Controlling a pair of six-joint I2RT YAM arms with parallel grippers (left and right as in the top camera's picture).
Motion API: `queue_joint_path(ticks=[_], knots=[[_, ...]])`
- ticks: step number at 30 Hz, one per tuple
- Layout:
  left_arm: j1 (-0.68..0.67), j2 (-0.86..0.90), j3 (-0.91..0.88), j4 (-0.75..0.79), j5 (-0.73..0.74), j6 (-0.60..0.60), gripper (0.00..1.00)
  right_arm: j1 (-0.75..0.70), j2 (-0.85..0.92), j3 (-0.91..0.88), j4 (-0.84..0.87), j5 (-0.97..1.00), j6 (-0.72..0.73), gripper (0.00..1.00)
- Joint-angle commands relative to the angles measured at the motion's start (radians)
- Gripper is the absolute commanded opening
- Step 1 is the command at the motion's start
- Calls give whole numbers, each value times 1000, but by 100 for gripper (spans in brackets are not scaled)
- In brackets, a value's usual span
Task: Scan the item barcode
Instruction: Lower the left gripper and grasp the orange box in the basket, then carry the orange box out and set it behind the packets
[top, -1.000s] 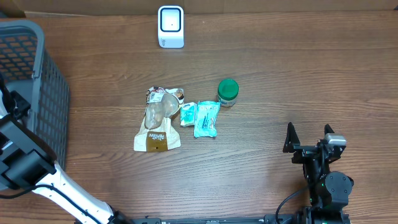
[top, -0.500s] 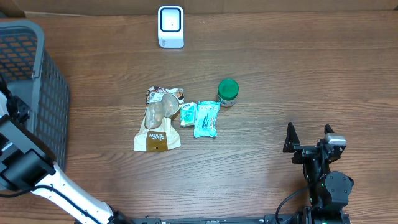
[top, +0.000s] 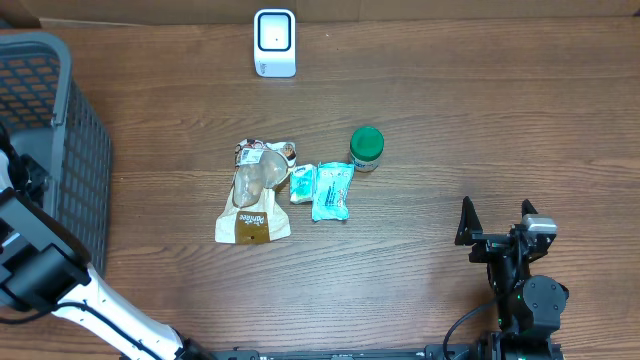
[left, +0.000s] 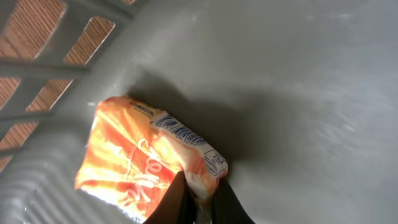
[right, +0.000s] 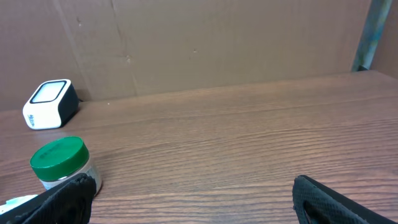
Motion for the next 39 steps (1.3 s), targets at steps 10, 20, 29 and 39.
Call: queue_joint_path(ticks=[10,20,29,39], knots=[[-37,-599,5,10,256,-40,4,-4,-5,-10,3,2,0,100],[-393,-809,4,-182,303,7,4,-4,-5,-10,3,2,0,100],[-911,-758,-137,-206,302,-4,4,-4,-5,-10,3,2,0,100],[-1257,-554,-270,-38,299,-16,4,-4,-5,-10,3,2,0,100]])
